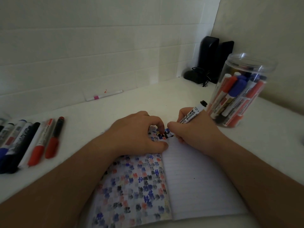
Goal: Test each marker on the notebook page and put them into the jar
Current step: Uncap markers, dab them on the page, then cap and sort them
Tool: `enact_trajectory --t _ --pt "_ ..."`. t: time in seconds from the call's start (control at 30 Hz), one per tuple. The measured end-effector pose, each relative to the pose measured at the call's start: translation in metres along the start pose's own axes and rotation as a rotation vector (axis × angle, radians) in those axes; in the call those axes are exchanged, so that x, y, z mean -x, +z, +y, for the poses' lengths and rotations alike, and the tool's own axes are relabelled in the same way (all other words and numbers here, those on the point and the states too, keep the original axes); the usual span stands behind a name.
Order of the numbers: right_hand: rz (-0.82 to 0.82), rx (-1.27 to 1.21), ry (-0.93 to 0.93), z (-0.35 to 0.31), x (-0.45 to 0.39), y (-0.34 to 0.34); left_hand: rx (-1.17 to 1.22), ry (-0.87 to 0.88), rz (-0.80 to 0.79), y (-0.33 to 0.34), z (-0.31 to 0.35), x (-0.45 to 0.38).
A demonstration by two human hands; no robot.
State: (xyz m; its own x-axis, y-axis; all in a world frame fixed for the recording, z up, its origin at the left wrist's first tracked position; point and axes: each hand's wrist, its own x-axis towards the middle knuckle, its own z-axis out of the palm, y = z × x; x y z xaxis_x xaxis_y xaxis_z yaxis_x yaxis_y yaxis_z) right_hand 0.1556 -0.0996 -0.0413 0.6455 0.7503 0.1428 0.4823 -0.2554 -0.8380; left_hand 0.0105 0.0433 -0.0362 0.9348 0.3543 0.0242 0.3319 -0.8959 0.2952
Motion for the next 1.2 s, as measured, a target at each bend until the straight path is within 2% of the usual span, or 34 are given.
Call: enact_trajectory --t 0.1,0.3,0.63,0.83,1.0,1.2 --pt "0.023 0.033 0.002 -0.0001 -0.0020 0.0007 -0.002 -0.005 -0.003 0.0001 0.0002 -0.0002" --pt "0.021 -0.077 0.036 0.0025 -0.0036 0.0000 0.006 -0.007 -0.006 -0.0008 0.0011 -0.0002" --pt "0.034 0.061 -0.026 0.0029 -0.0044 0.0028 0.001 -0.004 -0.004 -0.0002 0.0014 -0.0008" --pt "0.024 -0.058 0.012 0.0038 -0.0030 0.0012 0.005 -0.006 0.001 -0.0006 0.0014 0.0005" --pt "0.007 0.007 -0.027 0.0027 -0.0009 0.0033 -0.003 -0.005 -0.002 -0.0009 0.0024 0.0005" --pt "0.005 -0.024 0.005 0.0028 -0.0030 0.0027 -0.002 -0.010 -0.007 -0.0014 0.0024 0.0005"
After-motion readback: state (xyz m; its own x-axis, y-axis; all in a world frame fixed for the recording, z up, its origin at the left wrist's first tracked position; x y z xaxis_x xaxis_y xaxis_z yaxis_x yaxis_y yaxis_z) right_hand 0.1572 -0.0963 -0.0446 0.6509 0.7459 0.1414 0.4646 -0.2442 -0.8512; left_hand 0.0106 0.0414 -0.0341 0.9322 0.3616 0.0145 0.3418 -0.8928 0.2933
